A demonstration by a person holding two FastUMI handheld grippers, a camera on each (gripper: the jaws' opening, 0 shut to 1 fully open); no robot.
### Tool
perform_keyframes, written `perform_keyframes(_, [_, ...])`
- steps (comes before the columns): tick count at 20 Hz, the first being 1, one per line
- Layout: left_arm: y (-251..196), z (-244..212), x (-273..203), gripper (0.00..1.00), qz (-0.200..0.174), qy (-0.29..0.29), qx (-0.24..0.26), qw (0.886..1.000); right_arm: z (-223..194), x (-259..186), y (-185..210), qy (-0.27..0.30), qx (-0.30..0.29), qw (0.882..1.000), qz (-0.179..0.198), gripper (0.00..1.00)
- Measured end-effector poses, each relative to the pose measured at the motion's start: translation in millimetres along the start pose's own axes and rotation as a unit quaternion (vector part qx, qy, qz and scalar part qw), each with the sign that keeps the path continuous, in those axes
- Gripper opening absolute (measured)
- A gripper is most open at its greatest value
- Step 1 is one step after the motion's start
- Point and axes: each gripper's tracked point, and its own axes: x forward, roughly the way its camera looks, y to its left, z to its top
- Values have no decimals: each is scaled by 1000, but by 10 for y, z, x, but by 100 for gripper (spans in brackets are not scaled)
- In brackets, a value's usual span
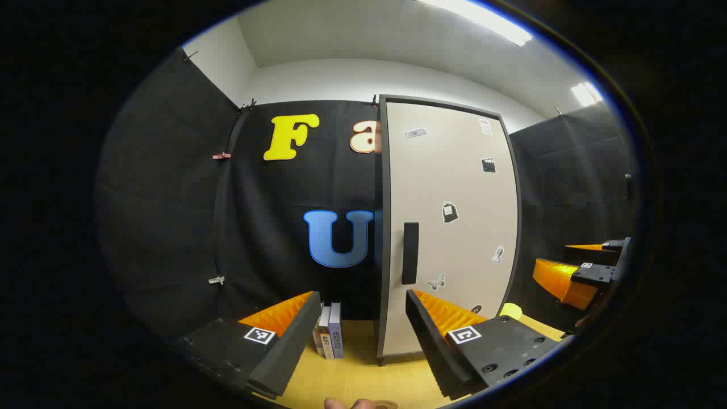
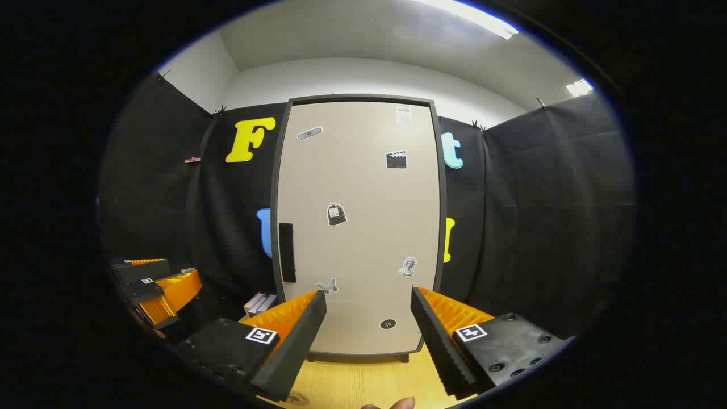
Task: Open the cabinet door with the right hand, grasp the bottle in the cabinet with the left hand and place it on the coaster, then close the cabinet door with the right hand.
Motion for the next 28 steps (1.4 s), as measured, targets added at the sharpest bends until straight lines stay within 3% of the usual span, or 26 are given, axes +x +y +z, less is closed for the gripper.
perform_keyframes(20, [170, -20, 63, 95, 2, -1, 2, 1000, -24, 45, 94, 1, -1, 1000, -8, 97])
perform_keyframes(28, [382, -66, 61, 95, 6, -1, -2, 1000, 64, 350, 484, -4, 20, 1000, 23, 97])
